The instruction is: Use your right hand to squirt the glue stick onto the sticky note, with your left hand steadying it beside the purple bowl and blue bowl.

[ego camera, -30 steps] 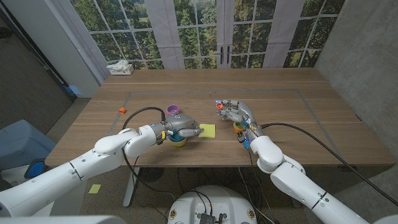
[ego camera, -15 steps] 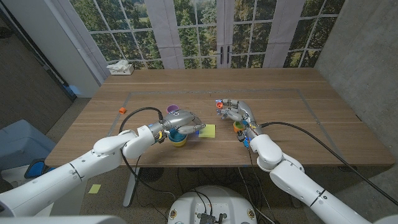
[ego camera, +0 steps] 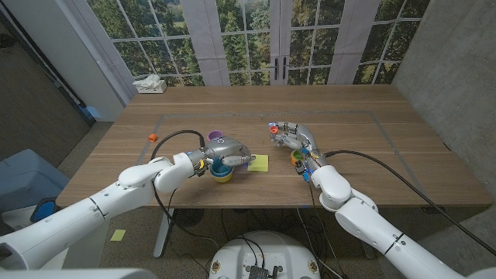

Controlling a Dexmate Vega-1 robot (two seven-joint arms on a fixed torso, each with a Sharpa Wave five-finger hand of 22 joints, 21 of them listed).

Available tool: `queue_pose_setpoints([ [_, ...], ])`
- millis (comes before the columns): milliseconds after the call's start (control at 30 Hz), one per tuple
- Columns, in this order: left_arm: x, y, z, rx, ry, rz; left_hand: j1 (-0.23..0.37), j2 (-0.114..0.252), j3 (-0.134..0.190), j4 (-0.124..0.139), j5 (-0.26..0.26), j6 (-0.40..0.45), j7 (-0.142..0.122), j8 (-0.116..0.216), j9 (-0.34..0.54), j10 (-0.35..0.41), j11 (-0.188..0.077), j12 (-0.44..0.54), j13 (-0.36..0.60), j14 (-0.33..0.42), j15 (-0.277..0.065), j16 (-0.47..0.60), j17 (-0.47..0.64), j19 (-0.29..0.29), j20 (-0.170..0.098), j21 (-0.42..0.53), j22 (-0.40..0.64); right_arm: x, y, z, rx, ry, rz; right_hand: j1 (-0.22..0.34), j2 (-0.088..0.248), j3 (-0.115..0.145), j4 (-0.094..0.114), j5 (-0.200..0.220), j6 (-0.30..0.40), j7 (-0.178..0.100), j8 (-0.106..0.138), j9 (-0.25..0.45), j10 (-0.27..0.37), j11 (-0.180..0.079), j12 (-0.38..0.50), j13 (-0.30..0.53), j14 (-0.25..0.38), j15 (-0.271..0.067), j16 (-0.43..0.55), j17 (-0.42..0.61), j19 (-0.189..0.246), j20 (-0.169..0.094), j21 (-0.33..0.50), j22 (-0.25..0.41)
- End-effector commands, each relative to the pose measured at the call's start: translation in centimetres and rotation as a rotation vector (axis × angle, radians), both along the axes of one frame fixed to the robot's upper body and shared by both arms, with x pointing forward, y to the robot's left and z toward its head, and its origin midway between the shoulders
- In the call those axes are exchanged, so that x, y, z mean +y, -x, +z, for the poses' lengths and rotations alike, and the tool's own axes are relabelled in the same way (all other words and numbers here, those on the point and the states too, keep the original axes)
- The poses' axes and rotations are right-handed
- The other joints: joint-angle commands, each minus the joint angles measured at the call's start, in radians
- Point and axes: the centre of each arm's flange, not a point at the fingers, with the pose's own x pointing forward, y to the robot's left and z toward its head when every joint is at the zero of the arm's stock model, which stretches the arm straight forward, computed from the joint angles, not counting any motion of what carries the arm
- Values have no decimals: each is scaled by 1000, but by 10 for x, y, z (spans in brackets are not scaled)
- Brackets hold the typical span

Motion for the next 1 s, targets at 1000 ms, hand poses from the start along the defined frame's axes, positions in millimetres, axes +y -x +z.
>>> queue_pose_setpoints([
  [1000, 3, -12, -13, 136, -140, 103, -20, 22, 5, 18, -1, -81, -3, -21, -4, -103, 0, -20, -5, -131, -74, -6, 0, -72, 2, -34, -3, 2, 0, 1, 116, -8, 100, -7, -3, 12, 0, 8, 120, 104, 3, 9, 32, 23, 4, 5, 2, -37, -1, 3, 10, -101, -2, 2],
])
